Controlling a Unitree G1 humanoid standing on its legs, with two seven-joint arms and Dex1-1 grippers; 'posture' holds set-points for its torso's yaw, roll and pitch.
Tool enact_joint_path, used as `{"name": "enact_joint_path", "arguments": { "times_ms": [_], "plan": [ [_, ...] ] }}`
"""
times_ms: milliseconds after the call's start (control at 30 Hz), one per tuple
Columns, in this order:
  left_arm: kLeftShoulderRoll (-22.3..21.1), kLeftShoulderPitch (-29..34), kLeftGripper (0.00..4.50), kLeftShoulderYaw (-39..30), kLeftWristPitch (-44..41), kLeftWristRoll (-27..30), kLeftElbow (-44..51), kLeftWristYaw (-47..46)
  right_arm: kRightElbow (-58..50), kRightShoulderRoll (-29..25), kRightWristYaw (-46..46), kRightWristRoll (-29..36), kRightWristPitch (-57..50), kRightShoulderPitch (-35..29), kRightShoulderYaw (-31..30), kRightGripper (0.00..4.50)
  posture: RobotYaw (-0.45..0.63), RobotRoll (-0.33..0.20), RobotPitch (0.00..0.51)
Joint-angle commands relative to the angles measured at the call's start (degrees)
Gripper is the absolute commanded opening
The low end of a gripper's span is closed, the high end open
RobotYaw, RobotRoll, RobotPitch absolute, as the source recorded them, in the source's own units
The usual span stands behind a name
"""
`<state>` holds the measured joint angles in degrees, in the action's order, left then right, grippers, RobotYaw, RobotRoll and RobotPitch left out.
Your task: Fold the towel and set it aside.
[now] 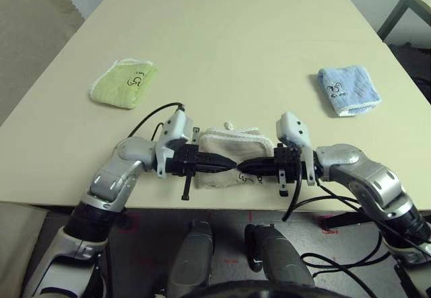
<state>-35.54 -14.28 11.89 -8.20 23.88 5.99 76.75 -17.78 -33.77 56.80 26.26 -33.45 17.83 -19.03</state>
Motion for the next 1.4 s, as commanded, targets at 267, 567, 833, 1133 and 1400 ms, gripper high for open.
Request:
{"name": "enact_joint_path", "arguments": {
  "times_ms": [267, 567, 833, 1133, 1400],
  "plan": [
    [-4.8, 5.0, 0.04, -3.7, 10.8, -4.5, -10.2, 1.2, 2.6, -2.9, 3.6, -0.8, 3.3, -2.3, 2.4, 0.00, 0.02, 0.000, 0.148],
    [-8.0, 6.9, 0.04, -9.6, 7.7, 0.4, -7.1, 1.2, 1.1, -5.6, 5.3, 3.2, 0.5, -1.5, 8.3, 0.00, 0.04, 0.000, 0.144],
    [-4.0, 0.4, 0.04, -7.4, -2.4, 5.9, 5.4, -3.4, -0.1, 1.5, 0.9, 5.1, -3.8, 5.8, 6.8, 0.00, 0.03, 0.000, 0.138],
    [1.0, -2.0, 0.04, -2.1, 3.5, -2.8, -3.4, -4.9, 15.3, 5.4, -0.2, -9.5, 8.1, 7.3, -1.5, 0.00, 0.04, 0.000, 0.139],
    [1.9, -3.9, 0.04, -3.8, 7.0, -6.3, -11.6, -7.6, 21.2, 5.1, -0.8, -9.4, 9.8, 8.0, 4.9, 0.00, 0.04, 0.000, 0.138]
  ]
}}
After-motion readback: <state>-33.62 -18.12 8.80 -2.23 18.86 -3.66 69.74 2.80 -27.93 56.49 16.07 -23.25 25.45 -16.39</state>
